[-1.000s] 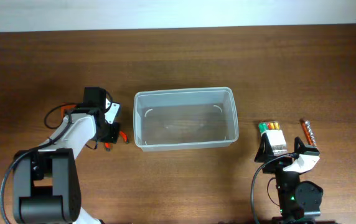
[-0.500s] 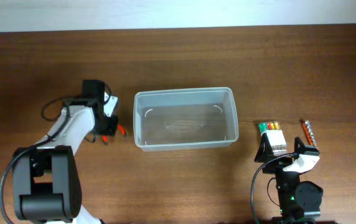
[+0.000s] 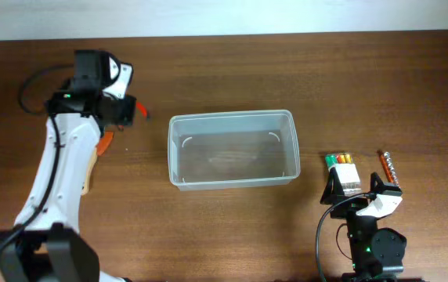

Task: Pack container
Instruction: 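Lift the pliers over the container and drop them inside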

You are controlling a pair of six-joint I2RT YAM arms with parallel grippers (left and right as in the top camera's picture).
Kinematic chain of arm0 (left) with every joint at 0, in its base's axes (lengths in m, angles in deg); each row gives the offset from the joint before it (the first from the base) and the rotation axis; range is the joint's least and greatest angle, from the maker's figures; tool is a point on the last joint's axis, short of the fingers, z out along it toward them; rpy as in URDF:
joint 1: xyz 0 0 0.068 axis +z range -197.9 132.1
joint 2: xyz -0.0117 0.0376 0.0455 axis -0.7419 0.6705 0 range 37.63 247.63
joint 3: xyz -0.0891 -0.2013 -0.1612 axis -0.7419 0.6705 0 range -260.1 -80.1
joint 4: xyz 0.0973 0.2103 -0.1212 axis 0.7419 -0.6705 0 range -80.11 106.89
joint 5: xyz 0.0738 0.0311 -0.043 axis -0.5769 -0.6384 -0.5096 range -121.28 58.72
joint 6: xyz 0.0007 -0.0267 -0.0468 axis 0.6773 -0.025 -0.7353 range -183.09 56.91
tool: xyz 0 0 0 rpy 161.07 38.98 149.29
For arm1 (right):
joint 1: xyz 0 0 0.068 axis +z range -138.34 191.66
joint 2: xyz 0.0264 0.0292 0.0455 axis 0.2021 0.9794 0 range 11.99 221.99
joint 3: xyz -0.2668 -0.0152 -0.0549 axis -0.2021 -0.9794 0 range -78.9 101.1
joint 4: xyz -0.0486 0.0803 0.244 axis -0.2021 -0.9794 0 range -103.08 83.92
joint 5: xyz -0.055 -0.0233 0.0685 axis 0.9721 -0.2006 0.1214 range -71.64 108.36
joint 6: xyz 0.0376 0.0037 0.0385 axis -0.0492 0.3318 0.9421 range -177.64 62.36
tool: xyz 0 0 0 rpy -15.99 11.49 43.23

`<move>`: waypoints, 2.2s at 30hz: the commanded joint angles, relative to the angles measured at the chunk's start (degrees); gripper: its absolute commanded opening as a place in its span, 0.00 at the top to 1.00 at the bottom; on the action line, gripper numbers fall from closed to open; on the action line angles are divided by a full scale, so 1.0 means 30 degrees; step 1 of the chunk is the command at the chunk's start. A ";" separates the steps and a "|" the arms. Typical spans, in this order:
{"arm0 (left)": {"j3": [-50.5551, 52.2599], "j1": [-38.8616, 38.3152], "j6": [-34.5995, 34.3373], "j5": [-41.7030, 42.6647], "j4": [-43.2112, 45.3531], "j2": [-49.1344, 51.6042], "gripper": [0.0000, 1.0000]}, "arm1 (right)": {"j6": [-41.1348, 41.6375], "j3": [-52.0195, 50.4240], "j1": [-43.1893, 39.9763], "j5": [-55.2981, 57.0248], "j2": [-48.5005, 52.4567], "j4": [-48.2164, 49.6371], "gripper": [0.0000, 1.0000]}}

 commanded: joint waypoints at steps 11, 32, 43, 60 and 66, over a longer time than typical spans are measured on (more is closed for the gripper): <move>-0.1413 -0.4692 -0.1144 0.2514 -0.1421 -0.1705 0.98 | -0.0029 -0.0124 -0.0051 0.0095 -0.0109 -0.0095 0.01; -0.0328 -0.9347 -0.3963 0.2506 -0.1508 0.1632 0.98 | -0.0029 -0.0124 -0.0051 0.0095 -0.0109 -0.0095 0.01; -0.0328 -0.9355 -0.3956 0.2514 -0.1523 0.4364 0.98 | -0.0029 -0.0124 -0.0051 0.0095 -0.0109 -0.0095 0.01; -0.0335 -0.9435 -0.4014 0.2528 -0.1741 0.6550 0.63 | -0.0029 -0.0124 -0.0051 0.0095 -0.0109 -0.0095 0.01; -0.0707 -0.9435 -0.4014 0.2645 -0.2244 0.6419 0.57 | -0.0029 -0.0124 -0.0051 0.0095 -0.0109 -0.0095 0.02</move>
